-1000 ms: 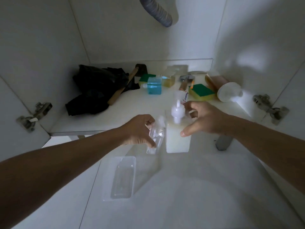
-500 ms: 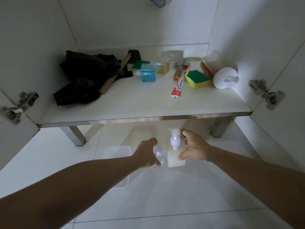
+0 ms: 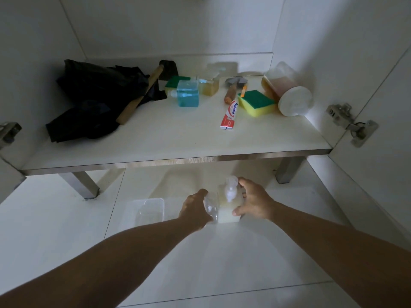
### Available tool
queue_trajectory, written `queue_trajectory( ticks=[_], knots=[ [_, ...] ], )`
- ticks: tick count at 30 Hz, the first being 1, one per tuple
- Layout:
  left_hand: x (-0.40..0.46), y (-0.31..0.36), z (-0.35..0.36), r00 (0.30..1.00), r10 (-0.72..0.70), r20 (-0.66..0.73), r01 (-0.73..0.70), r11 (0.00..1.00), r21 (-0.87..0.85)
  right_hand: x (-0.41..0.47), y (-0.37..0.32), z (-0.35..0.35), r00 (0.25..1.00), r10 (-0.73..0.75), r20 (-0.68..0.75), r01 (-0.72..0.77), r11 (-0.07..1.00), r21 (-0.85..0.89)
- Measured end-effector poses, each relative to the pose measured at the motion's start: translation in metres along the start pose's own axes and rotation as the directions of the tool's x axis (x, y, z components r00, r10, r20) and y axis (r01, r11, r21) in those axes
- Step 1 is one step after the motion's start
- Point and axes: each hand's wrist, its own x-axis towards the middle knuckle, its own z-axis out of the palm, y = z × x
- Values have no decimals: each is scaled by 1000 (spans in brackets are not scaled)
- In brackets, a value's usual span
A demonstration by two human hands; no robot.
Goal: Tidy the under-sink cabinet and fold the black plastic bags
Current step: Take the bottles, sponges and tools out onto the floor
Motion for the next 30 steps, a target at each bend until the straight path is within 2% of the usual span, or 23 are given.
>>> queue_trajectory(
  ticks=[3, 6, 8, 10, 11, 13, 16, 19, 23, 26, 28, 30],
  knots=[
    [-2, 3, -3, 999, -18, 51, 15, 999, 45, -1, -4, -6, 999, 6, 54, -3, 999, -45],
    [-8, 14, -14, 982, -98, 159, 64, 977, 206, 0, -19, -25, 989, 57, 135, -34, 985, -170],
    [-12, 27, -31, 956, -153, 252, 61, 939, 339, -1, -35, -49, 971, 122, 208, -67, 966, -251],
    [-14, 46, -55, 917, -194, 350, 41, 915, 401, -4, -54, -80, 927, 194, 320, -122, 965, -232],
    [-14, 56, -69, 890, -215, 402, 40, 915, 401, -4, -61, -94, 918, 203, 342, -130, 966, -225],
    [-12, 77, -98, 836, -235, 496, 46, 930, 363, -3, -74, -121, 936, 201, 290, -140, 966, -218],
    [-5, 106, -141, 840, -185, 511, 47, 962, 270, -4, -99, -152, 951, 203, 232, -147, 960, -238],
    [6, 127, -171, 912, -102, 398, 32, 983, 179, 7, -123, -170, 974, 167, 155, -140, 975, -175],
    [41, 138, -192, 992, -34, 119, 20, 993, 116, 33, -144, -177, 974, 222, 50, -222, 975, -15],
    [78, 135, -201, 991, -21, -132, 36, 993, 111, 60, -143, -178, 985, 111, -132, -141, 960, -242],
    [100, 133, -208, 957, -41, -288, 76, 991, 113, 77, -141, -182, 974, 18, -224, -106, 916, -388],
    [115, 133, -217, 910, -62, -410, 131, 981, 142, 90, -141, -186, 966, -51, -252, -90, 852, -516]
  ],
)
